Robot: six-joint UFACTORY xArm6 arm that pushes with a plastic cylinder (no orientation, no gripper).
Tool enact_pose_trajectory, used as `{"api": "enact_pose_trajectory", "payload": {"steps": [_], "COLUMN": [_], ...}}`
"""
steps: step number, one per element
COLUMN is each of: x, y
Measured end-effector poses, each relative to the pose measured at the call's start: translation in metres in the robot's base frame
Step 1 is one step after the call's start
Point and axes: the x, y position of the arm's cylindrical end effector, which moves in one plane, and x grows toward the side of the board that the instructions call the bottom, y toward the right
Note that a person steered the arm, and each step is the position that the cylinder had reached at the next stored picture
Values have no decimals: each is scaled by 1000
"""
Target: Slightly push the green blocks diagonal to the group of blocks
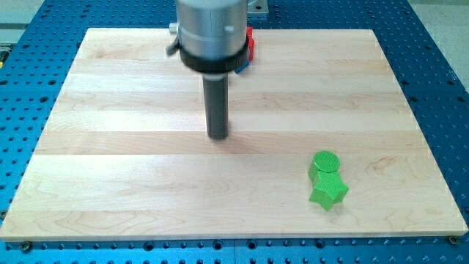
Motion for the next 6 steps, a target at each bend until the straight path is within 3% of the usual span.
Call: {"api": "enact_pose_trajectory", "payload": {"steps": [1, 3, 5, 6], "x": [-51, -84, 9, 143], "y": [0, 21, 191, 209]}}
